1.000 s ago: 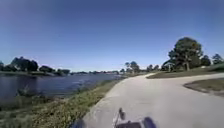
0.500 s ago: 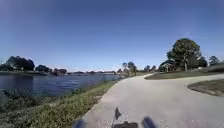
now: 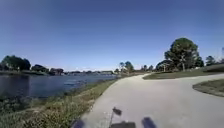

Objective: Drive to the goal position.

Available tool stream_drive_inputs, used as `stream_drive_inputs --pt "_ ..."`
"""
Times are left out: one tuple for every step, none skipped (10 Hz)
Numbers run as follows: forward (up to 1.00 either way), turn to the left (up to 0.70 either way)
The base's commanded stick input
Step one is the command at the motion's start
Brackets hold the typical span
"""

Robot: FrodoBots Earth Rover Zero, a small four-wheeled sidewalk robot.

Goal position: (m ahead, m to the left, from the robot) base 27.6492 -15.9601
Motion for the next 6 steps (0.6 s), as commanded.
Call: stream_drive_inputs --pt "0.85 0.0" --pt "0.85 0.0" --pt "0.85 0.0" --pt "0.85 0.0" --pt "0.85 0.0" --pt "0.85 0.0"
